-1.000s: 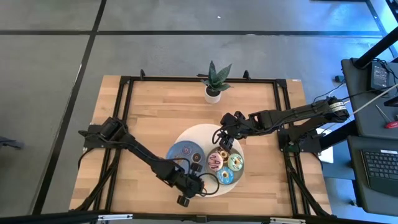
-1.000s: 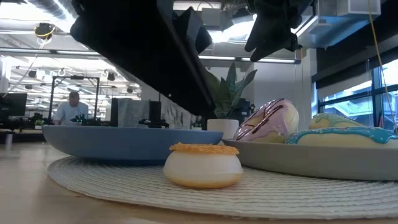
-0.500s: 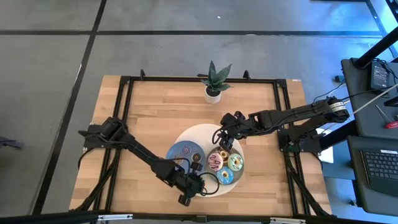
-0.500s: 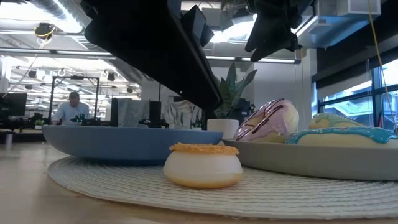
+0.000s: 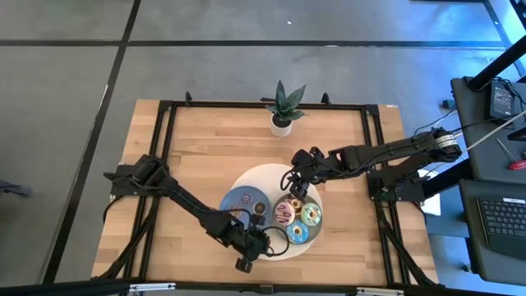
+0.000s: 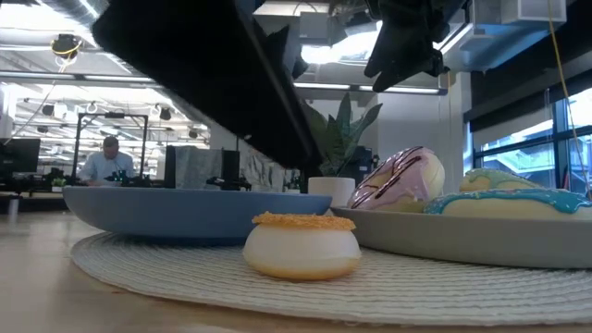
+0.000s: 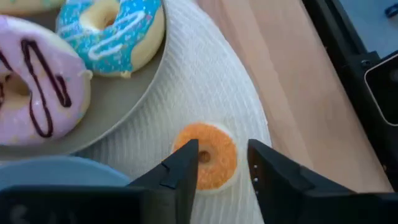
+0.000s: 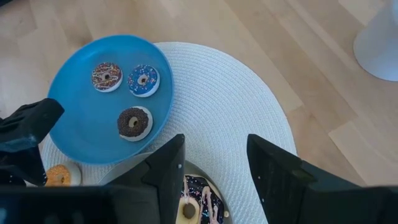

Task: Pick & Place donuts
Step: Put the small orange donut on the blue plate

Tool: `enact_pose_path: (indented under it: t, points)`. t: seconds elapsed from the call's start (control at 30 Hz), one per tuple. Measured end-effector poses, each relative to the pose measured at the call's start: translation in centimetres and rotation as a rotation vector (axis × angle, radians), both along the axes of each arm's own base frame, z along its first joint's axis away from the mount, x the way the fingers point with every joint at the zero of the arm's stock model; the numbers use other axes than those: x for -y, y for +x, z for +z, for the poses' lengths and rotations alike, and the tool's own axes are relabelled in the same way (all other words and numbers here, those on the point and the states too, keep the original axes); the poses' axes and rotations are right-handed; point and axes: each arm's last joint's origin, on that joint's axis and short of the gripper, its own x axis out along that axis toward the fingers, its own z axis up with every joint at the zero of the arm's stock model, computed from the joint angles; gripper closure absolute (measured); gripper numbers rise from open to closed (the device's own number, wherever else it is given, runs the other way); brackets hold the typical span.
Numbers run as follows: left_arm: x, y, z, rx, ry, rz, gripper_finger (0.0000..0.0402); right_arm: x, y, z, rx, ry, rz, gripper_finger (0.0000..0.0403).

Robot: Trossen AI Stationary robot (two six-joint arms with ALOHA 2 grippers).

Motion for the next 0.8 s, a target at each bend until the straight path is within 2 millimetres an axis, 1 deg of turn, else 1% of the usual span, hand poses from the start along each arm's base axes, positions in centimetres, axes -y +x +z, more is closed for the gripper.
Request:
enact_pose_path:
  t: [0.13,0.3,0.63,0.73,0.8]
  points:
    - [-0.1,0.0,0.0,0.000,0.018,0.000,0.0242,0.0,0.0,0.0,0.000,0.000,0.000,0.0228]
    - [-0.1,0.0,0.0,0.010,0.034,-0.016,0.0229,0.0,0.0,0.0,0.000,0.000,0.000,0.0228]
    - [0.0,0.1,0.0,0.010,0.006,-0.009,0.0244,0.0,0.0,0.0,0.000,0.000,0.000,0.0228]
    - [0.2,0.2,-0.7,-0.001,-0.001,-0.006,0.0251,0.0,0.0,0.0,0.000,0.000,-0.001,0.0228]
    - [0.4,0.5,-1.5,-0.010,-0.048,-0.009,0.0255,0.0,0.0,0.0,0.000,0.000,-0.001,0.0228]
